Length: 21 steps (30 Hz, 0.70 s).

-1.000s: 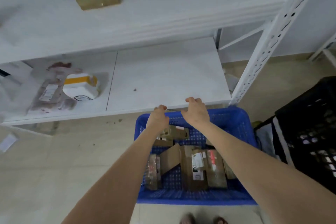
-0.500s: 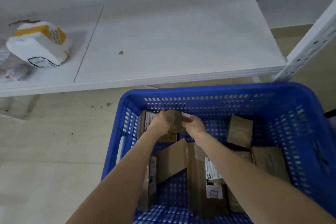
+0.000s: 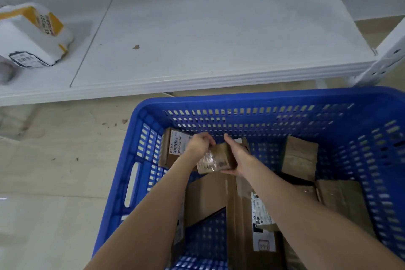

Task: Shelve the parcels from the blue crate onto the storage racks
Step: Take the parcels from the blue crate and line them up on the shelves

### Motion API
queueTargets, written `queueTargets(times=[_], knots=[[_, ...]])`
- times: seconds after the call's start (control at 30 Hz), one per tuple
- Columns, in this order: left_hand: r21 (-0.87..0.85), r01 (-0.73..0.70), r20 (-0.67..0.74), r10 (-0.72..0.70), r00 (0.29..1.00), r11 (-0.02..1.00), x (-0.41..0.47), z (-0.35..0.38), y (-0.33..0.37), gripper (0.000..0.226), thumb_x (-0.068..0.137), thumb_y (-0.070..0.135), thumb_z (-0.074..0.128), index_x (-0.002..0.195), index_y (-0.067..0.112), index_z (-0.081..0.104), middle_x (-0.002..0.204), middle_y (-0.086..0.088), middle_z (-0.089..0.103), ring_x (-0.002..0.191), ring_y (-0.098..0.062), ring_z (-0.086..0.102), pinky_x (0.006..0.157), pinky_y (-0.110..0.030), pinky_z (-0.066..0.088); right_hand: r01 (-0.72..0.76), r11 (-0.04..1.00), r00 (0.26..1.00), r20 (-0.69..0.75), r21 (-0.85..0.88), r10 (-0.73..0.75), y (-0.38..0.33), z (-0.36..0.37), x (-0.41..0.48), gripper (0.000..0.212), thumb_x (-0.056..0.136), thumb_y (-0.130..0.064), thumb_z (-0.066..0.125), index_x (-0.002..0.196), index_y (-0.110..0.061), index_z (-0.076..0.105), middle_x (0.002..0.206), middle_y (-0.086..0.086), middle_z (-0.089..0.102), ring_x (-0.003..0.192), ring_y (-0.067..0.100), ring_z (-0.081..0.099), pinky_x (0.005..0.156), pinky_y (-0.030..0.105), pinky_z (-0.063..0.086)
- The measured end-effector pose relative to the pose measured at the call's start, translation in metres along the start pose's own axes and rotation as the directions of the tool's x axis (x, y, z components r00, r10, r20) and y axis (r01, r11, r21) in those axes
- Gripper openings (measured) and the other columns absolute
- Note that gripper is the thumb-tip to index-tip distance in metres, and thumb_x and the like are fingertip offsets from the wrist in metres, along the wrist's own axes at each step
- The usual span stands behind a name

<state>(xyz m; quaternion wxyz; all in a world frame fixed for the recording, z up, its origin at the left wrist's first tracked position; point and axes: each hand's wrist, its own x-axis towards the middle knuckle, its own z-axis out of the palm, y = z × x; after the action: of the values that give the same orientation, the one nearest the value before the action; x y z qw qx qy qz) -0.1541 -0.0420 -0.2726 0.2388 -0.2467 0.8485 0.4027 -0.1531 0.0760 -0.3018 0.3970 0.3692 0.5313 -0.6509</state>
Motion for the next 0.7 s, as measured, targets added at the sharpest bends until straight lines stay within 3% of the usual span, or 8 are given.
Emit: queueTargets(times=[0.07,0.13,0.2,0.27,0.33,0.4,0.53,0.7], knots=[[-0.048,0.039,0.013,-0.038,0.999,0.998,-0.009,0.001,-0.001,0.033,0.097,0.010,0.037,0.074,0.014,0.060,0.097,-0.008,0.062,0.092,-0.023,0.056,0.085,-0.033,0.046,-0.026,1.000,1.000,-0.015,-0.015,0.026,0.004,-0.006,-0.004,0.047,0.082,-0.047,0.065,0.113,-0.013,0.057,0.101,0.014,0.066,0.088,0.029,0.066,0.066,0.038,0.056],[-0.049,0.066,-0.053,-0.069,0.996,0.997,-0.023,-0.008,0.000,0.026,0.098,0.012,0.038,0.093,0.010,0.063,0.103,-0.009,0.062,0.093,-0.025,0.056,0.080,-0.032,0.046,-0.046,0.999,0.999,-0.007,0.001,0.046,0.007,-0.008,-0.019,0.038,0.083,-0.044,0.062,0.105,-0.013,0.059,0.096,0.014,0.067,0.084,0.029,0.066,0.065,0.036,0.055],[-0.007,0.110,-0.109,-0.110,0.988,0.994,-0.041,-0.023,0.009,0.025,0.098,0.016,0.039,0.111,0.006,0.058,0.108,-0.012,0.061,0.093,-0.026,0.056,0.080,-0.035,0.045,-0.060,0.998,0.998,0.004,0.017,0.060,0.003,-0.008,-0.045,0.029,0.084,-0.040,0.062,0.095,-0.013,0.059,0.092,0.015,0.066,0.088,0.030,0.065,0.077,0.041,0.056],[0.006,0.162,-0.073,-0.161,0.984,0.987,-0.064,-0.042,0.025,0.028,0.098,0.020,0.041,0.112,0.003,0.058,0.111,-0.016,0.062,0.099,-0.029,0.058,0.085,-0.034,0.046,-0.079,0.997,0.997,0.015,0.005,0.079,-0.007,-0.006,-0.078,0.024,0.082,-0.034,0.064,0.090,-0.012,0.058,0.096,0.016,0.066,0.094,0.032,0.064,0.089,0.047,0.053],[-0.008,0.215,-0.016,-0.215,0.977,0.977,-0.093,-0.061,0.046,0.034,0.097,0.020,0.043,0.121,-0.001,0.055,0.119,-0.020,0.060,0.110,-0.033,0.058,0.092,-0.034,0.047,-0.081,0.996,0.996,0.037,-0.033,0.082,-0.021,-0.001,-0.119,0.025,0.078,-0.030,0.066,0.093,-0.011,0.059,0.104,0.017,0.066,0.098,0.033,0.064,0.092,0.049,0.051],[-0.057,0.264,0.035,-0.262,0.964,0.963,-0.128,-0.081,0.069,0.038,0.096,0.020,0.046,0.127,-0.002,0.049,0.116,-0.019,0.059,0.109,-0.033,0.058,0.093,-0.038,0.050,-0.070,0.995,0.995,0.064,-0.064,0.074,-0.038,0.003,-0.165,0.030,0.074,-0.025,0.067,0.100,-0.010,0.061,0.107,0.017,0.066,0.100,0.033,0.063,0.091,0.050,0.051],[-0.147,0.347,0.094,-0.336,0.937,0.926,-0.198,-0.128,0.118,0.042,0.095,0.030,0.048,0.129,0.007,0.041,0.109,-0.010,0.053,0.093,-0.026,0.055,0.075,-0.037,0.050,-0.045,0.997,0.992,0.119,-0.058,0.051,-0.077,0.006,-0.259,0.022,0.076,-0.011,0.066,0.097,-0.008,0.061,0.100,0.015,0.065,0.097,0.032,0.062,0.090,0.048,0.051],[-0.283,0.287,0.125,-0.261,0.957,0.915,-0.282,-0.206,0.192,0.043,0.090,0.044,0.054,0.122,0.016,0.052,0.111,-0.007,0.063,0.101,-0.027,0.061,0.088,-0.044,0.054,0.050,0.995,0.980,0.196,-0.083,-0.033,-0.142,0.020,-0.383,0.029,0.075,-0.001,0.061,0.103,-0.008,0.061,0.098,0.017,0.066,0.090,0.034,0.063,0.080,0.045,0.054]])
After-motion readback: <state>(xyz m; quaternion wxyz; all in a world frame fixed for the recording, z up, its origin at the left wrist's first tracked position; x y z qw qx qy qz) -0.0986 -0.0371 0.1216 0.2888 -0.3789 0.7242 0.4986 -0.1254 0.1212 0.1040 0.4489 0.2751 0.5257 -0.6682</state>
